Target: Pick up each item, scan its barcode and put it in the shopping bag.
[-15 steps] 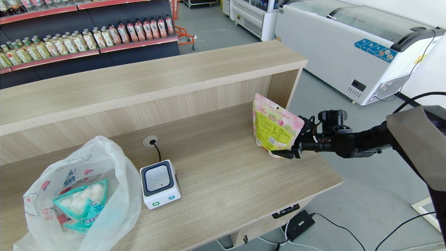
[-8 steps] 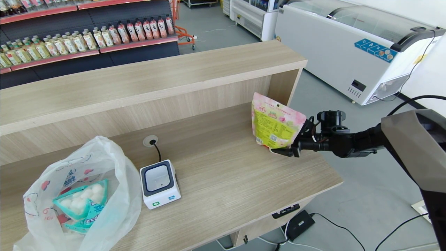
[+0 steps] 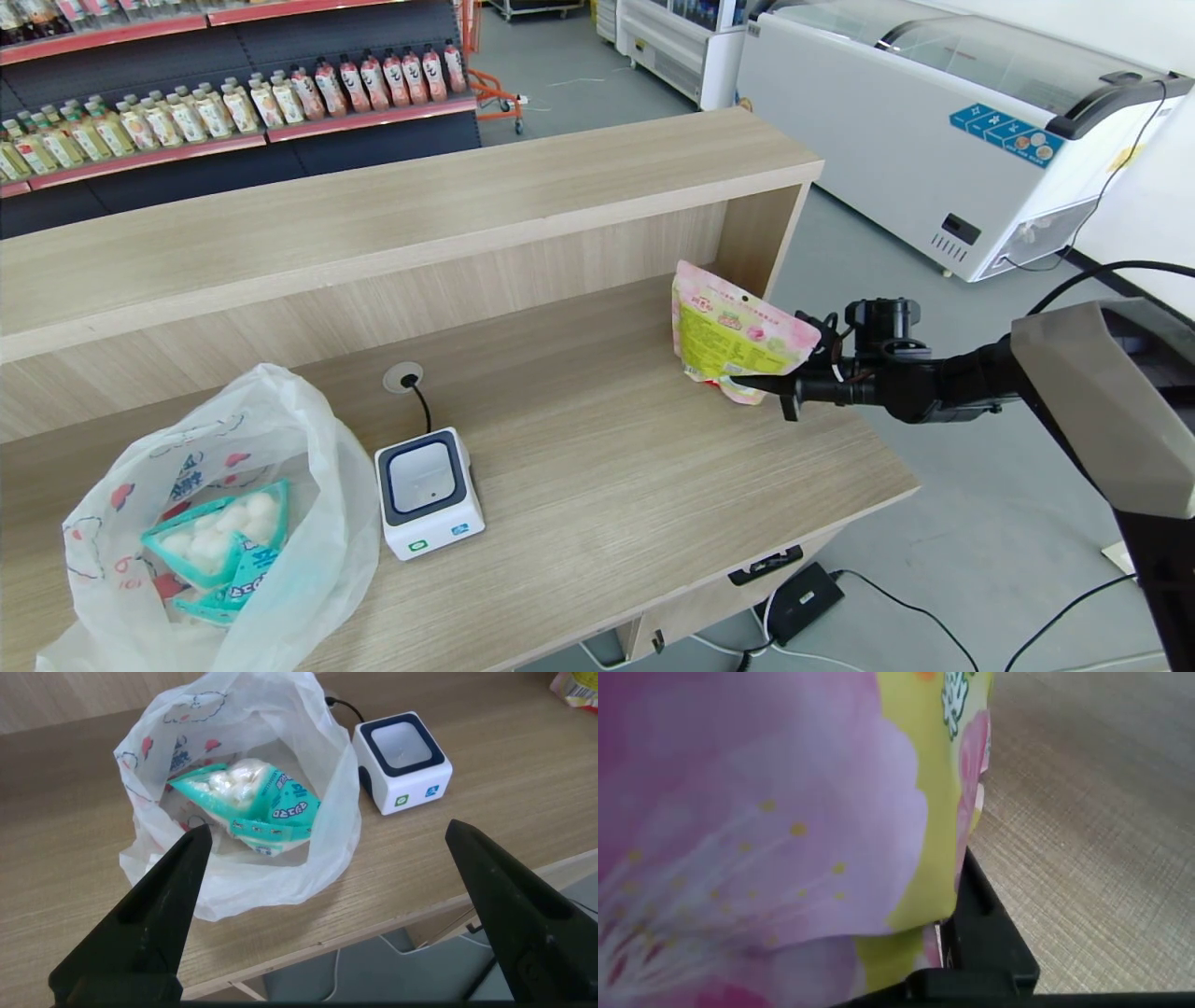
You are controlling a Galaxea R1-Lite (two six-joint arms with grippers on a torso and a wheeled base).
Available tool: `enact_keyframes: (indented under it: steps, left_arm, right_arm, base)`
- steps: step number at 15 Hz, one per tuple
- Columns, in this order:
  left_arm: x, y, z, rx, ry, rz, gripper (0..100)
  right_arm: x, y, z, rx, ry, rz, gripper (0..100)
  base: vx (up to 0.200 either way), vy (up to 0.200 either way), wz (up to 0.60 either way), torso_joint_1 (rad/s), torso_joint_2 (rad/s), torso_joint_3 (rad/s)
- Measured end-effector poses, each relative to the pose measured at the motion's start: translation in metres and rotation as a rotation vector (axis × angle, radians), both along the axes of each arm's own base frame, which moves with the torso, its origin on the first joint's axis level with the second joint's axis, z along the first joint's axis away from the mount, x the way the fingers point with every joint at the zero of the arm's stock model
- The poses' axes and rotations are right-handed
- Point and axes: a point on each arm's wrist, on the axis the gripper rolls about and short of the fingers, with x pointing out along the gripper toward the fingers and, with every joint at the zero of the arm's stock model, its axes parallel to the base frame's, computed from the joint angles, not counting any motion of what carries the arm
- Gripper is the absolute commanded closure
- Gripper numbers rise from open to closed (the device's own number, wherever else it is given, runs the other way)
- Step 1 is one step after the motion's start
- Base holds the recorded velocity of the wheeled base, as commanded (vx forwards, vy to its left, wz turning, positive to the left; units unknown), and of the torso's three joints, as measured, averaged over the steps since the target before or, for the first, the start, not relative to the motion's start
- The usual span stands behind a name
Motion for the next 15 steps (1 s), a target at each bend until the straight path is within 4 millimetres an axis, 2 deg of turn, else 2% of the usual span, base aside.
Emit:
enact_keyframes:
  steps: [3, 6, 8, 12, 15]
  left_arm:
    - [0.0, 0.0, 0.0, 0.0, 0.0, 0.0, 0]
    - [0.0, 0.0, 0.0, 0.0, 0.0, 0.0, 0]
    - [0.0, 0.0, 0.0, 0.0, 0.0, 0.0, 0]
    - [0.0, 0.0, 0.0, 0.0, 0.0, 0.0, 0]
    - [0.0, 0.0, 0.0, 0.0, 0.0, 0.0, 0]
  right_arm:
    - [-0.003, 0.001, 0.011, 0.026, 0.026, -0.011, 100]
    - [-0.018, 0.014, 0.045, 0.082, 0.068, -0.006, 100]
    - [-0.037, 0.025, 0.063, 0.104, 0.112, 0.009, 100]
    - [-0.079, 0.039, 0.082, 0.106, 0.246, 0.077, 100]
    - [-0.125, 0.044, 0.107, 0.119, 0.399, 0.183, 100]
  base:
    - [0.0, 0.0, 0.0, 0.0, 0.0, 0.0]
    - [0.0, 0.0, 0.0, 0.0, 0.0, 0.0]
    - [0.0, 0.0, 0.0, 0.0, 0.0, 0.0]
    - [0.0, 0.0, 0.0, 0.0, 0.0, 0.0]
    - [0.0, 0.0, 0.0, 0.0, 0.0, 0.0]
